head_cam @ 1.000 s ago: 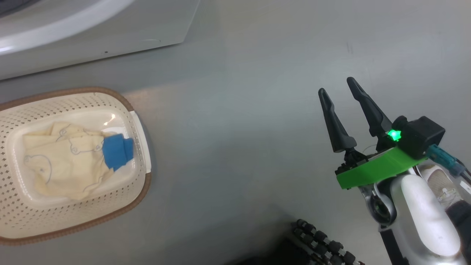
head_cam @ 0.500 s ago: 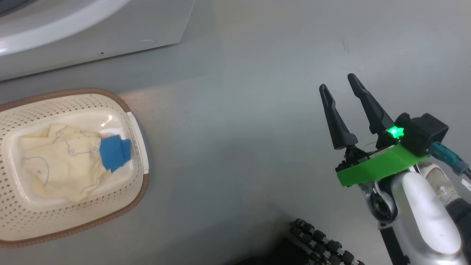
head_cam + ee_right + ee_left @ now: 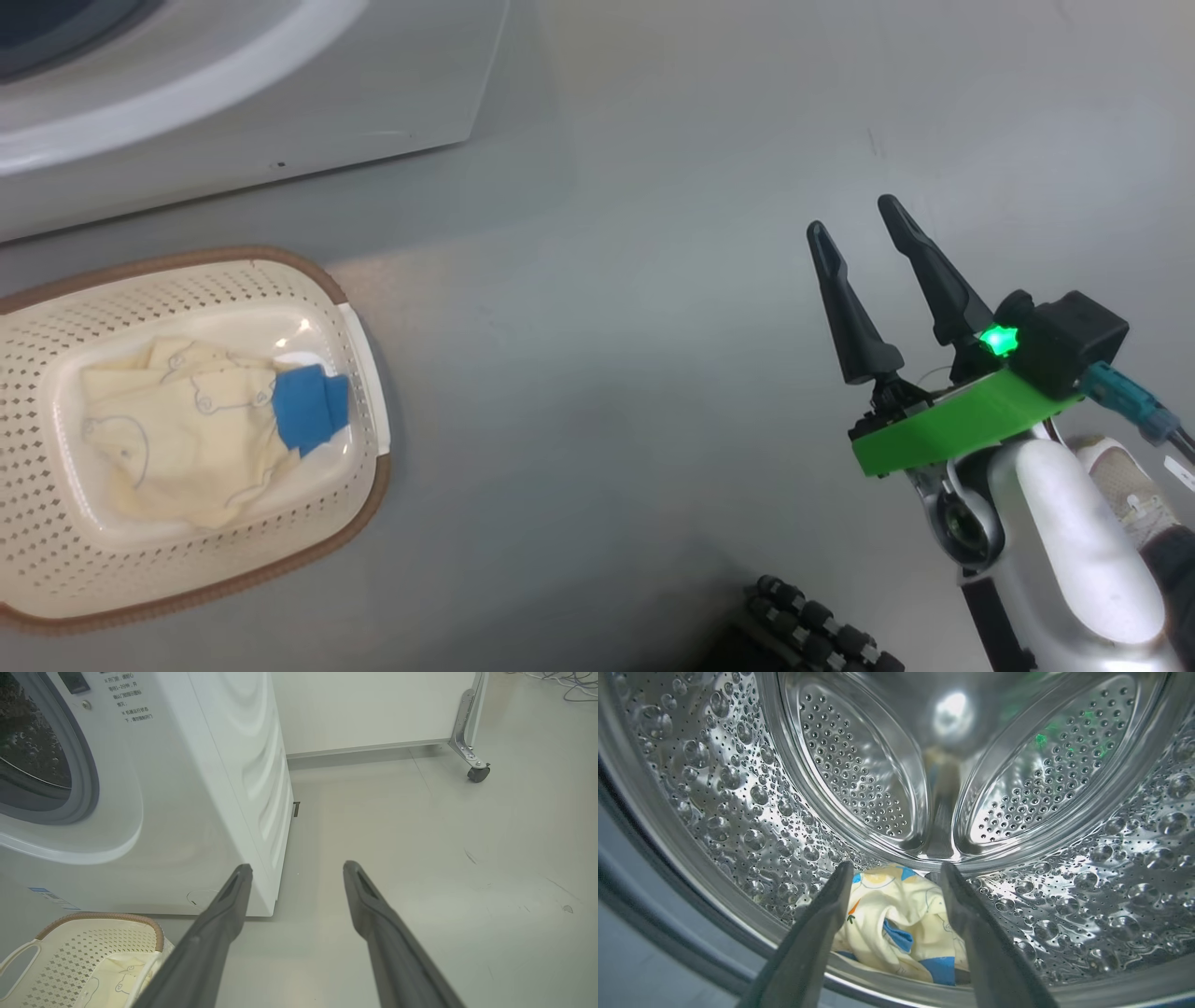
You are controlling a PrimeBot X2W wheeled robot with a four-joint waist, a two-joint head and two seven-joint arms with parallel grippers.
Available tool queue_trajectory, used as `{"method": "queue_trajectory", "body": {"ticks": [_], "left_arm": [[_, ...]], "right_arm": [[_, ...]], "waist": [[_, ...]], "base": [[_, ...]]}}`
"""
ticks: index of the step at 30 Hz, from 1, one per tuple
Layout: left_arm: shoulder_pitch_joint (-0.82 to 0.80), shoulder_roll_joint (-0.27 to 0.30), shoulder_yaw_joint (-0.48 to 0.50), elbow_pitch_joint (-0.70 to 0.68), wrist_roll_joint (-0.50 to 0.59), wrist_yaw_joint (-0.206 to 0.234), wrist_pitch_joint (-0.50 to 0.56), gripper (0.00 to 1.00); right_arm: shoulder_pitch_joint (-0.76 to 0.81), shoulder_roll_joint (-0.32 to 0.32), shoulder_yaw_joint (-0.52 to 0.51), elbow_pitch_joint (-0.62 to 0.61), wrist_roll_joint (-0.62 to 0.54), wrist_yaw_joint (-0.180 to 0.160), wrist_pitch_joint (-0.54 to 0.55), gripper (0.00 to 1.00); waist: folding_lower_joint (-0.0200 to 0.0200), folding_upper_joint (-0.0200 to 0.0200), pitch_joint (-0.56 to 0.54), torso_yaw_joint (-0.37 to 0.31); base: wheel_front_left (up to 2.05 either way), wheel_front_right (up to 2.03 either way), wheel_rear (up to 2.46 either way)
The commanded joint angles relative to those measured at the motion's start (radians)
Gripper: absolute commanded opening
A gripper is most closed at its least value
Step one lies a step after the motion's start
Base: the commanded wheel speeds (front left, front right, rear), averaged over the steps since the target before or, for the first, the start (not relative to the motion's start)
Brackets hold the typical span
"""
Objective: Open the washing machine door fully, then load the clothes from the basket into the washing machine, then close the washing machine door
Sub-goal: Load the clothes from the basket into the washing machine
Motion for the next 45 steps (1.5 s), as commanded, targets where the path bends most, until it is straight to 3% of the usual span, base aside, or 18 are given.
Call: {"method": "queue_trajectory", "body": {"ticks": [1,14,19,20,25,45], "left_arm": [[0.013,0.039,0.025,-0.031,-0.008,0.01,-0.015,1.0],[0.335,-0.012,0.046,-0.18,-0.039,0.056,-0.099,1.0],[0.515,-0.045,0.043,-0.322,-0.038,0.081,-0.115,1.0],[0.698,-0.082,0.036,-0.48,-0.041,0.111,-0.12,1.0],[0.857,-0.123,0.011,-0.605,-0.032,0.146,-0.119,1.0],[1.186,-0.189,-0.076,-0.793,-0.003,0.216,-0.108,1.0]], "right_arm": [[0.022,-0.001,0.009,-0.03,-0.009,-0.002,-0.007,1.0],[0.077,-0.001,-0.013,-0.013,-0.052,-0.002,-0.006,1.0],[0.112,-0.006,-0.029,-0.022,-0.069,-0.002,0.008,1.0],[0.15,-0.015,-0.049,-0.05,-0.085,-0.002,0.033,1.0],[0.191,-0.023,-0.073,-0.084,-0.103,-0.002,0.064,1.0],[0.313,-0.05,-0.088,-0.193,-0.151,-0.002,0.178,1.0]], "waist": [[0.0001,0.0,-0.014,0.003],[0.0001,0.0,-0.135,0.032],[0.0001,0.0,-0.196,0.059],[0.0001,0.0,-0.258,0.088],[0.0001,0.0,-0.326,0.124],[0.0001,0.0,-0.516,0.241]], "base": [[0.0,0.0,0.0],[0.0,0.0,0.0],[0.0,0.0,0.0],[0.0,0.0,0.0],[0.0,0.0,0.0],[0.0,0.0,0.0]]}}
